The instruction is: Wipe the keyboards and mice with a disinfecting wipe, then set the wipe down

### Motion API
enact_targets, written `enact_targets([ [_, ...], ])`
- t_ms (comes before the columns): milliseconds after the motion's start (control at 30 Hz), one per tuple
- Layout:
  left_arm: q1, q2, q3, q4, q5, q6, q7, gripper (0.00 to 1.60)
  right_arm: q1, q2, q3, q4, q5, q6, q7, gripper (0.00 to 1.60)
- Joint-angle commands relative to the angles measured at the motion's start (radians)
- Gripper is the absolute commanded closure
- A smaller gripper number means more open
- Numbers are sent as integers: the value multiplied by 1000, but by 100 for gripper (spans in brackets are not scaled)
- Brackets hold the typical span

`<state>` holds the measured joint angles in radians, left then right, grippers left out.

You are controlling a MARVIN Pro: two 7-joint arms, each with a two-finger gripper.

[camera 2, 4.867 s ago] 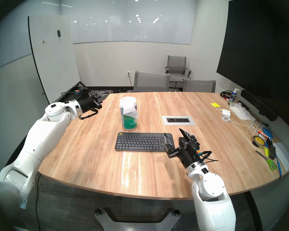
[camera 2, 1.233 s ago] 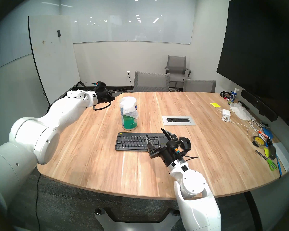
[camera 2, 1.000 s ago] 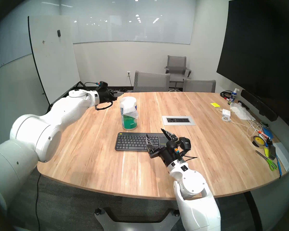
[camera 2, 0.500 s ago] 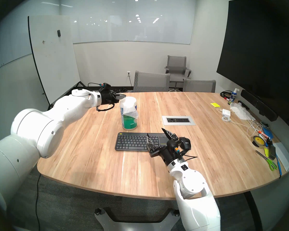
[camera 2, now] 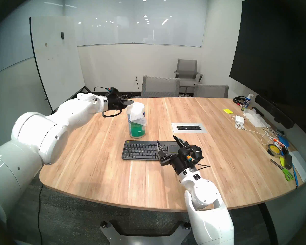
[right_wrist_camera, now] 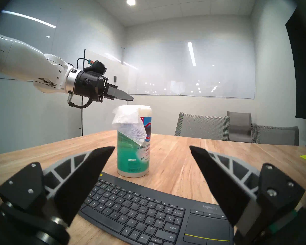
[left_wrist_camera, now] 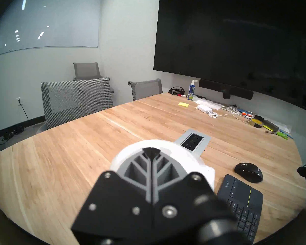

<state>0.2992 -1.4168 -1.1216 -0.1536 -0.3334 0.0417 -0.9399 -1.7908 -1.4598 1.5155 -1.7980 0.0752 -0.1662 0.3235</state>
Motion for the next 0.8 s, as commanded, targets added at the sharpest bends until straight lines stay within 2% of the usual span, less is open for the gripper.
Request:
enact_targets([
  [0, -31, -10, 2, 1, 3, -5, -6, 160, 12, 0, -1, -25, 9, 2, 8, 0],
  [767, -11, -12, 2, 22, 10, -9, -9, 160, 33, -14, 11, -42, 28, 29, 19, 0],
])
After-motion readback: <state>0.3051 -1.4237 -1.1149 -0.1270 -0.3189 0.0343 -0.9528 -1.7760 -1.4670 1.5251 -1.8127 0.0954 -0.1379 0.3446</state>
